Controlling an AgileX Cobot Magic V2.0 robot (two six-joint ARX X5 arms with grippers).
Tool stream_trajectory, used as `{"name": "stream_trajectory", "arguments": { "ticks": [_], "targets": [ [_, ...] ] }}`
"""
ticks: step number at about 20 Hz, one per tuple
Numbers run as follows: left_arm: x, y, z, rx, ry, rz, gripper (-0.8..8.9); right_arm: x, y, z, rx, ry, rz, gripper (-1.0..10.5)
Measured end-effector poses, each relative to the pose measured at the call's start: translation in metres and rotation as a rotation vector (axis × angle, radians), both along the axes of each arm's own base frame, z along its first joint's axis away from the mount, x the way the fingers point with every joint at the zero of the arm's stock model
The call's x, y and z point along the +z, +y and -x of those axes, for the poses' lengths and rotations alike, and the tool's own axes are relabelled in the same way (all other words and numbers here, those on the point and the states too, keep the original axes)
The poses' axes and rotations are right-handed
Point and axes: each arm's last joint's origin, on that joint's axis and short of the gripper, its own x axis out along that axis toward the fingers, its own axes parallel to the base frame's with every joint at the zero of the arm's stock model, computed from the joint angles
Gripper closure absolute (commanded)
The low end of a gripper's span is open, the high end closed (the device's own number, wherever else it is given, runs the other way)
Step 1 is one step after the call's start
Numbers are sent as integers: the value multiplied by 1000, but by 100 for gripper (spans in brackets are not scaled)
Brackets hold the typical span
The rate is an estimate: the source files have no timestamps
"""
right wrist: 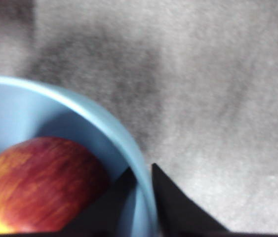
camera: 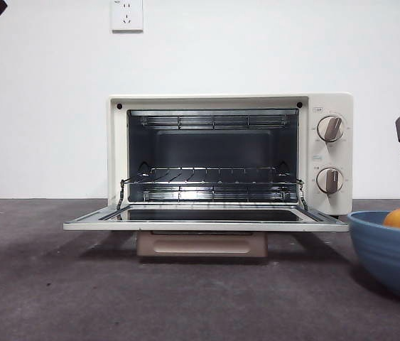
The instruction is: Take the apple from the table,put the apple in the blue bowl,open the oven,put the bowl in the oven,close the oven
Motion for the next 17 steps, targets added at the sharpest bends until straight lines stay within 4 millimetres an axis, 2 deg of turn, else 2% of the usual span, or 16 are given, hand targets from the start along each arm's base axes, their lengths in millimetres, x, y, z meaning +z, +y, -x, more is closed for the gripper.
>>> {"name": "stream_trajectory", "arguments": {
  "ticks": [4,8,13,17],
  "targets": [
    [0,0,0,1,3,1,807,5,1,2,5,-15,-18,944],
    [0,0,-1,1,5,0,807,20,9,9,7,-90,-47,944],
    [-5,-2,-8,-2,35,-15,807,36,31,14,18,-150,-149,944],
    [-7,-3,-12,-8,41,-26,806,59,56,0,12,-284,-266,944]
  ]
}}
